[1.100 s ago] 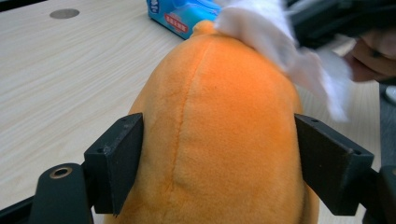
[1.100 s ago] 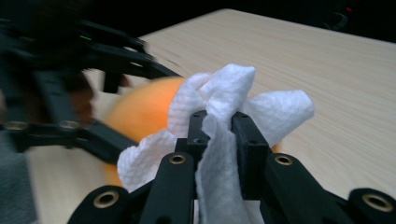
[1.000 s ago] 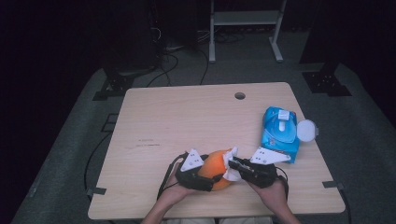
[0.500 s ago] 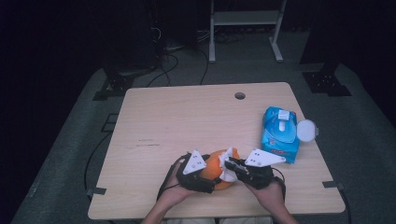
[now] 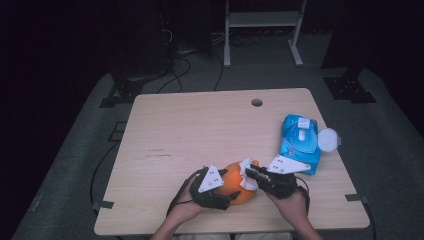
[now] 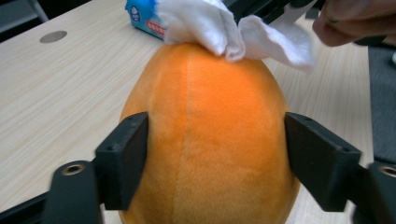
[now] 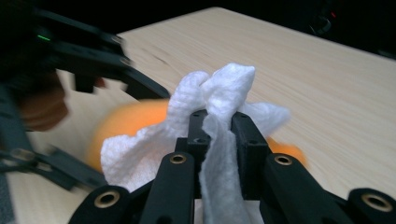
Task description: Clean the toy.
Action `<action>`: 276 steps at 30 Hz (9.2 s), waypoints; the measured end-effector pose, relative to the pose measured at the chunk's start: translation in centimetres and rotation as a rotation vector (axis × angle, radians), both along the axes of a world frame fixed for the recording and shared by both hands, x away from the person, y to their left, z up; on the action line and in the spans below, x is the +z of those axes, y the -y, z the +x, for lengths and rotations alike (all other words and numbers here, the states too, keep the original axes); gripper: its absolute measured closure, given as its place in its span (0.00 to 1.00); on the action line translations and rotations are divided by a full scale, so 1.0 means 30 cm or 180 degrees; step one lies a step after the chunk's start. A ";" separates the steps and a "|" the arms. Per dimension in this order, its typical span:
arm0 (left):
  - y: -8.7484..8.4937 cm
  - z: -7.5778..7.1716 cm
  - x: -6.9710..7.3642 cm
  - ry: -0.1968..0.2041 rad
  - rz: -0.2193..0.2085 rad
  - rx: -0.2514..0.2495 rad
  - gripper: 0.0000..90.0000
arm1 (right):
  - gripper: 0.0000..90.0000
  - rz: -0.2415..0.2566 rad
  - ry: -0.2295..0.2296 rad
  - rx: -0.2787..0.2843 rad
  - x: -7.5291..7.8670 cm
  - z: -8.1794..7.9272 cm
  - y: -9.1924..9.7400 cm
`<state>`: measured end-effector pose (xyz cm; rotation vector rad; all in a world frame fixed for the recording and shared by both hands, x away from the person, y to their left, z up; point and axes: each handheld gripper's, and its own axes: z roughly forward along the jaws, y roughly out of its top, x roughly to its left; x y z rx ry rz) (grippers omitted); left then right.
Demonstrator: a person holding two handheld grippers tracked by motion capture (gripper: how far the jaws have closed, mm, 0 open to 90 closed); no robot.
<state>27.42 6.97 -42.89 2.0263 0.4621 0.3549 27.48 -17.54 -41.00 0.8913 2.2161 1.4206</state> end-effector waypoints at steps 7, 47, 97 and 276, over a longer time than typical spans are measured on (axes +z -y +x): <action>0.009 0.002 0.000 -0.0013 0.0053 -0.0022 0.27 | 0.87 0.0040 0.0001 0.0245 0.014 -0.031 -0.041; -0.003 0.010 0.003 -0.0031 -0.0030 -0.0048 0.25 | 0.88 0.0295 -0.0407 -0.0184 -0.056 0.064 0.098; 0.011 -0.003 -0.025 0.0066 -0.0003 -0.0211 0.30 | 0.88 0.0191 -0.0318 -0.0153 -0.041 0.055 0.097; -0.026 0.011 0.059 -0.0171 -0.0182 0.0223 0.35 | 0.87 0.0602 0.0032 0.0356 0.036 -0.045 -0.005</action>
